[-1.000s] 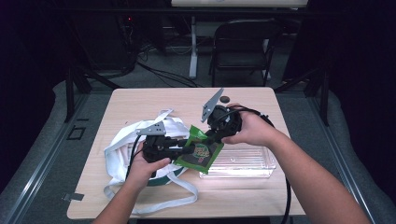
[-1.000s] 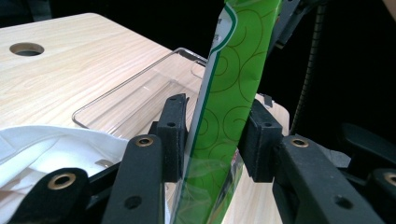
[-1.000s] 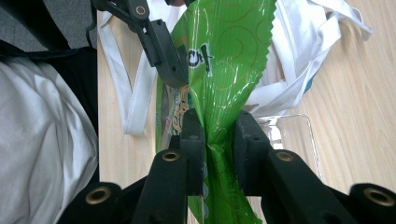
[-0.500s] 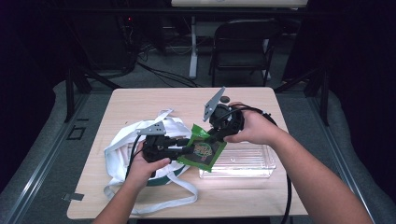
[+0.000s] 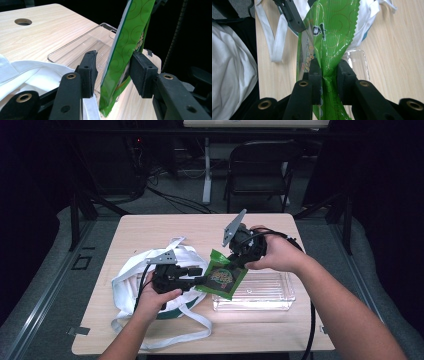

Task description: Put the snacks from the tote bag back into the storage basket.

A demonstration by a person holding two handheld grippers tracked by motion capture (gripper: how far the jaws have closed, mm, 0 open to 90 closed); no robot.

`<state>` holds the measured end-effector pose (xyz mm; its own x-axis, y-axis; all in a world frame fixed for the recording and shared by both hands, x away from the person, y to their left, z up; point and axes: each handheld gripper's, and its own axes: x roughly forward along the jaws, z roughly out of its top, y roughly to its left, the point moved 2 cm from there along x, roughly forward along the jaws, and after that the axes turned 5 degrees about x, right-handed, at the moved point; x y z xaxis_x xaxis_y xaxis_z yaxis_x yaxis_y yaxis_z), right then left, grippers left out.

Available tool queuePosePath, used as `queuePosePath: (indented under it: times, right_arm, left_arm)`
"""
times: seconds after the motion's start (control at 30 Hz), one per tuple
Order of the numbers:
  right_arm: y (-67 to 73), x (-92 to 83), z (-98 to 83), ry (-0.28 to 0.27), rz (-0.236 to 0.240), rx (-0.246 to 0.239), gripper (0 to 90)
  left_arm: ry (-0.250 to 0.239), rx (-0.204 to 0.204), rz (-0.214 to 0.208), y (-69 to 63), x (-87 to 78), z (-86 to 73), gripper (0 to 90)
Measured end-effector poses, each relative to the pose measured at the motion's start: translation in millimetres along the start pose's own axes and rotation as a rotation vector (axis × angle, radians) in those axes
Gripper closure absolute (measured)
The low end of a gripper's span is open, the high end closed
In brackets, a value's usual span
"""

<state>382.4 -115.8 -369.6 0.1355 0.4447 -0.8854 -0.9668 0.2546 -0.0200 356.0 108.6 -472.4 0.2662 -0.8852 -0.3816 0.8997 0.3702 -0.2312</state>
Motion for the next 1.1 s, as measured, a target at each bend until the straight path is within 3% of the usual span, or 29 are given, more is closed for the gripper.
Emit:
queuePosePath:
  times: [0.77,1.1]
  right_arm:
    - [-18.9,-16.6,-13.6,0.056,-0.097,0.014,76.2]
    - [-26.4,-15.4,-19.0,0.083,-0.133,0.012,76.2]
  left_arm:
    - [0.004,-0.009,0.029,4.6,-2.0,-2.4,57.0]
    - [0.005,-0.017,0.044,6.6,-6.2,-4.6,57.0]
